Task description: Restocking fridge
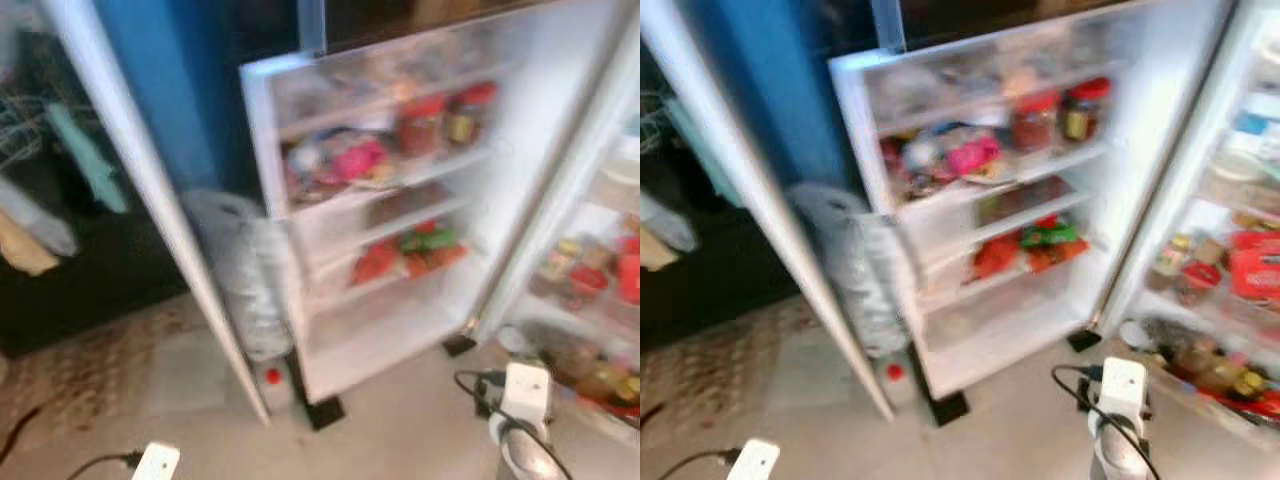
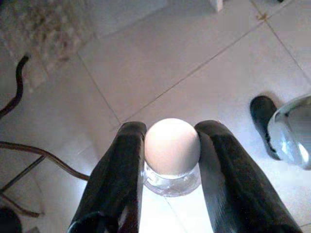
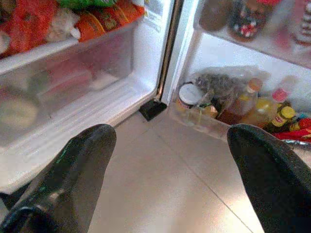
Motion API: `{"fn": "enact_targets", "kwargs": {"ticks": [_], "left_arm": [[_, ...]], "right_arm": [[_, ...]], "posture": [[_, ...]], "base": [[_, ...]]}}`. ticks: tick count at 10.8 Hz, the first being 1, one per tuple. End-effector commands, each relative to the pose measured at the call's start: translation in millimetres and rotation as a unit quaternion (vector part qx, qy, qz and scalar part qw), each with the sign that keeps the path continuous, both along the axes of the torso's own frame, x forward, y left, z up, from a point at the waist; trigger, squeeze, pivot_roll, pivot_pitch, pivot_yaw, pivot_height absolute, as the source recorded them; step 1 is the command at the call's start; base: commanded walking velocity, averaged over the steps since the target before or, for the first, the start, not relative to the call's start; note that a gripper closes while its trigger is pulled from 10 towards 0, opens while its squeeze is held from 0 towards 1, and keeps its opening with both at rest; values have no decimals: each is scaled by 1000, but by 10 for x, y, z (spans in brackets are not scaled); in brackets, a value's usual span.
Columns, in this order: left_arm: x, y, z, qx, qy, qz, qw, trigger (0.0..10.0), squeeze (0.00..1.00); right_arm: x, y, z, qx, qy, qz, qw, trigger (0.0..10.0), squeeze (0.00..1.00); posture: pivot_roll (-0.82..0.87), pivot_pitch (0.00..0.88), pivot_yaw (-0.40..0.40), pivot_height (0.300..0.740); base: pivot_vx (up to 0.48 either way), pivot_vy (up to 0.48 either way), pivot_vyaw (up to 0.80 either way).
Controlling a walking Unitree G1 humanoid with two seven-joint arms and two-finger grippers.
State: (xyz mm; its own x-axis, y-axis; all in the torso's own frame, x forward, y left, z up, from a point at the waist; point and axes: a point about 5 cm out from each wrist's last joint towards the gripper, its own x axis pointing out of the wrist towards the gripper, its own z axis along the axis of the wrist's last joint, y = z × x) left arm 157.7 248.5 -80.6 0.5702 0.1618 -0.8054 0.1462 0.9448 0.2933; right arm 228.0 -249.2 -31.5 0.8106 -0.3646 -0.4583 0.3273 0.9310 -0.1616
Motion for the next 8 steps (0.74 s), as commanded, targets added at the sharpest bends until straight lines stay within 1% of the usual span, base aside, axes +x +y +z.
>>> {"fn": "enact_targets", "kwargs": {"ticks": [1,2,3,4,6,8], "left_arm": [[34,13,20,3,-6,-3,1000,10000,0],[35,11,19,3,-6,-3,1000,10000,0],[37,7,19,2,-6,-2,1000,10000,0],[38,5,19,2,-7,-1,1000,10000,0],[42,1,19,2,-8,1,1000,10000,0],[46,-2,21,1,-11,4,1000,10000,0]], "right_arm": [[-68,12,-72,8,27,10,1000,10000,0],[-124,78,-149,21,56,39,997,10000,0],[-211,137,-235,23,90,66,993,10000,0],[-242,164,-264,29,99,76,992,10000,0],[-378,242,-373,31,145,121,981,10000,0],[-487,311,-455,40,184,157,970,10000,0]], "posture": [[-101,0,81,740],[-101,0,80,740],[-98,0,79,740],[-97,0,78,740],[-97,0,76,740],[-97,0,76,740]], "base": [[0,-379,0],[0,-379,0],[0,-379,0],[0,-375,0],[0,-341,0],[0,0,0]]}}
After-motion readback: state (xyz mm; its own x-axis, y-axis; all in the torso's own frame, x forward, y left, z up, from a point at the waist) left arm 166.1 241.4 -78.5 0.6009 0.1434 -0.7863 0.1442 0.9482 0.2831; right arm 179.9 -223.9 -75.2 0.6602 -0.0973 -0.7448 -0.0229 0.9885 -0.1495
